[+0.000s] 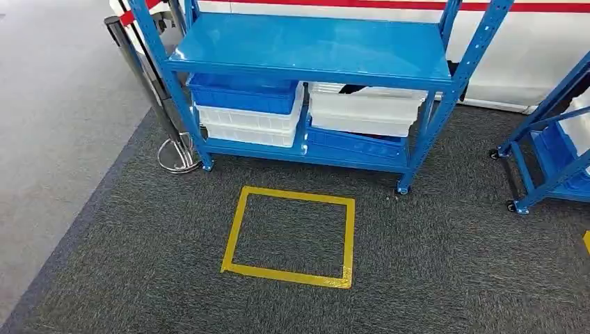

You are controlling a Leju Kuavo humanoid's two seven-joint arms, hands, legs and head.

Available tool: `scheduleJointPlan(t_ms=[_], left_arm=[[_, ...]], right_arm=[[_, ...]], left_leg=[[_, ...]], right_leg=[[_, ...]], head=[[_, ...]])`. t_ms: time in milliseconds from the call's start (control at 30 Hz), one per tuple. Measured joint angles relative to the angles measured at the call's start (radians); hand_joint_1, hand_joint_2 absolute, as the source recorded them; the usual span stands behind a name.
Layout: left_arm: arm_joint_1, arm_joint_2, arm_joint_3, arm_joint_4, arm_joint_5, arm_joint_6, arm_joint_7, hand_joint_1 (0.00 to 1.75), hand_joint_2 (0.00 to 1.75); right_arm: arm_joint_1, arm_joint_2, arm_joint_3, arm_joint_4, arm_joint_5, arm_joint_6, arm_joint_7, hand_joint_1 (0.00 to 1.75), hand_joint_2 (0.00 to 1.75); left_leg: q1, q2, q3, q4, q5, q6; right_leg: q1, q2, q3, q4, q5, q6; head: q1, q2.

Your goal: Take the parts from the cabinet and place them on the table.

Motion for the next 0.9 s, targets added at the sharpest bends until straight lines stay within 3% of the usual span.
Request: scheduleJointPlan(t_ms=[67, 100, 133, 200, 267, 300, 333, 400, 433, 467, 500, 533, 567, 633, 667, 700, 733, 767, 833, 867, 900], left_arm=[[0.001, 0.0, 0.0, 0.0, -0.004, 0.0, -0.001, 0.0, 0.0], [0.001, 0.001, 0.0, 0.0, -0.005, 0.0, -0.001, 0.0, 0.0], [0.0, 0.002, 0.0, 0.0, -0.006, -0.001, -0.001, 0.0, 0.0], [0.002, 0.002, 0.0, 0.0, -0.006, -0.001, -0.001, 0.0, 0.0], [0.007, 0.002, 0.0, 0.0, -0.006, -0.001, -0.001, 0.0, 0.0], [0.009, 0.002, 0.0, 0.0, -0.007, -0.001, -0.001, 0.0, 0.0], [0.007, 0.001, 0.0, 0.0, -0.007, -0.001, -0.001, 0.0, 0.0], [0.006, 0.001, 0.0, 0.0, -0.007, -0.001, -0.001, 0.0, 0.0], [0.007, 0.0, 0.0, 0.0, -0.007, -0.001, -0.001, 0.0, 0.0], [0.009, 0.0, 0.0, 0.0, -0.007, -0.001, -0.001, 0.0, 0.0], [0.01, 0.0, 0.0, 0.0, -0.007, -0.001, -0.001, 0.0, 0.0], [0.011, 0.0, 0.0, 0.0, -0.007, -0.002, -0.001, 0.0, 0.0], [0.011, -0.001, 0.0, 0.0, -0.007, -0.002, -0.001, 0.0, 0.0], [0.01, -0.003, 0.0, 0.0, -0.007, -0.003, -0.001, 0.0, 0.0], [0.012, -0.003, 0.0, 0.0, -0.007, -0.003, -0.001, 0.0, 0.0], [0.01, -0.003, 0.0, 0.0, -0.007, -0.003, 0.0, 0.0, 0.0], [0.008, -0.004, 0.0, 0.0, -0.007, -0.003, 0.0, 0.0, 0.0], [0.004, -0.004, 0.0, 0.0, -0.007, -0.003, 0.0, 0.0, 0.0], [-0.002, -0.005, 0.0, 0.0, -0.007, -0.003, -0.001, 0.0, 0.0], [-0.003, -0.005, 0.0, 0.0, -0.007, -0.003, -0.001, 0.0, 0.0], [-0.001, -0.005, 0.0, 0.0, -0.007, -0.003, -0.001, 0.0, 0.0]], right_arm=[[-0.001, 0.0, 0.0, 0.0, 0.0, 0.001, 0.001, 0.0, 0.0], [0.0, 0.0, 0.0, 0.0, 0.0, 0.002, 0.001, 0.0, 0.0], [-0.002, 0.0, 0.0, 0.001, 0.0, 0.002, 0.001, 0.0, 0.0], [-0.005, 0.0, 0.0, 0.001, 0.0, 0.002, 0.001, 0.0, 0.0], [-0.007, 0.0, 0.0, 0.001, 0.0, 0.003, 0.001, 0.0, 0.0], [-0.006, 0.0, 0.0, 0.001, 0.0, 0.003, 0.001, 0.0, 0.0], [-0.006, 0.0, 0.0, 0.001, 0.0, 0.004, 0.001, 0.0, 0.0], [-0.005, 0.0, 0.0, 0.001, 0.0, 0.003, 0.001, 0.0, 0.0], [-0.003, 0.0, 0.0, 0.001, 0.0, 0.003, 0.001, 0.0, 0.0], [0.0, 0.0, 0.0, 0.001, 0.0, 0.004, 0.001, 0.0, 0.0], [0.003, 0.0, 0.0, 0.001, 0.0, 0.004, 0.001, 0.0, 0.0], [0.007, 0.0, 0.0, 0.001, 0.0, 0.004, 0.001, 0.0, 0.0], [0.008, 0.0, 0.0, 0.001, 0.0, 0.004, 0.001, 0.0, 0.0], [0.018, -0.001, -0.001, 0.002, 0.0, 0.004, 0.001, 0.0, 0.0], [0.016, -0.001, -0.001, 0.002, 0.0, 0.004, 0.001, 0.0, 0.0], [0.015, -0.002, -0.001, 0.002, 0.0, 0.004, 0.001, 0.0, 0.0], [0.015, -0.002, -0.001, 0.002, 0.0, 0.004, 0.001, 0.0, 0.0], [0.012, -0.001, -0.001, 0.002, 0.0, 0.004, 0.001, 0.0, 0.0], [0.011, -0.001, -0.001, 0.002, 0.0, 0.004, 0.001, 0.0, 0.0], [0.01, -0.001, -0.001, 0.002, 0.0, 0.004, 0.001, 0.0, 0.0], [0.008, -0.001, -0.001, 0.002, 0.0, 0.004, 0.001, 0.0, 0.0]], left_leg=[[-0.002, 0.004, 0.092, -0.18, 0.094, 0.012], [-0.006, 0.015, 0.125, -0.242, 0.096, 0.021], [-0.014, 0.019, 0.135, -0.268, 0.074, 0.027], [-0.015, 0.015, 0.13, -0.271, 0.068, 0.04], [-0.008, 0.007, 0.161, -0.285, 0.065, 0.055], [-0.006, 0.008, 0.178, -0.293, 0.063, 0.061], [-0.006, 0.007, 0.187, -0.296, 0.058, 0.068], [-0.007, 0.005, 0.201, -0.296, 0.041, 0.07], [-0.007, 0.002, 0.211, -0.296, 0.031, 0.069], [-0.007, -0.001, 0.226, -0.296, 0.019, 0.068], [-0.006, -0.004, 0.243, -0.296, 0.006, 0.067], [-0.006, -0.008, 0.263, -0.296, -0.009, 0.064], [-0.006, -0.009, 0.28, -0.296, -0.024, 0.062], [-0.011, -0.01, 0.308, -0.287, -0.058, 0.054], [-0.012, -0.013, 0.315, -0.296, -0.072, 0.043], [-0.011, -0.013, 0.339, -0.31, -0.081, 0.035], [-0.012, -0.013, 0.345, -0.291, -0.061, 0.029], [-0.012, -0.014, 0.331, -0.257, -0.041, 0.027], [-0.008, -0.003, 0.252, -0.106, 0.007, 0.018], [-0.006, -0.002, 0.201, -0.04, -0.004, 0.011], [-0.005, -0.002, 0.153, 0.008, -0.052, 0.006]], right_leg=[[0.0, -0.009, 0.022, 0.0, -0.013, 0.005], [0.0, -0.013, 0.029, -0.001, -0.018, 0.009], [0.006, -0.016, 0.029, 0.002, -0.025, 0.018], [0.004, -0.018, 0.042, -0.003, -0.019, 0.029], [0.004, -0.018, 0.044, 0.013, -0.016, 0.038], [0.0, -0.005, 0.03, 0.05, -0.018, 0.041], [0.0, 0.004, -0.006, 0.107, -0.03, 0.043], [0.0, 0.009, -0.115, 0.247, -0.078, 0.05], [0.0, 0.009, -0.162, 0.294, -0.108, 0.052], [0.0, 0.009, -0.191, 0.304, -0.121, 0.054], [0.0, 0.009, -0.2, 0.277, -0.114, 0.055], [0.0, 0.009, -0.194, 0.221, -0.086, 0.054], [0.0, 0.009, -0.183, 0.153, -0.03, 0.049], [0.006, 0.011, -0.181, 0.047, 0.145, 0.034], [0.01, 0.01, -0.172, 0.061, 0.106, 0.024], [0.013, 0.01, -0.163, 0.062, 0.106, 0.017], [0.011, 0.011, -0.15, 0.055, 0.095, 0.007], [0.009, 0.012, -0.132, 0.048, 0.087, -0.001], [0.005, 0.01, -0.094, 0.028, 0.071, -0.014], [0.004, 0.01, -0.078, 0.023, 0.06, -0.018], [0.004, 0.012, -0.06, 0.02, 0.046, -0.018]], head=[[-0.001, 0.0], [0.001, 0.0], [0.002, 0.0], [0.002, 0.0], [0.0, 0.0], [0.007, 0.0], [0.011, 0.0], [0.013, 0.0], [0.014, 0.0], [0.014, 0.0], [0.014, 0.0], [0.015, 0.0], [0.016, 0.0], [0.019, 0.0], [0.02, 0.0], [0.015, 0.0], [0.018, 0.0], [0.018, 0.0], [0.012, 0.0], [0.01, 0.0], [0.01, 0.0]])
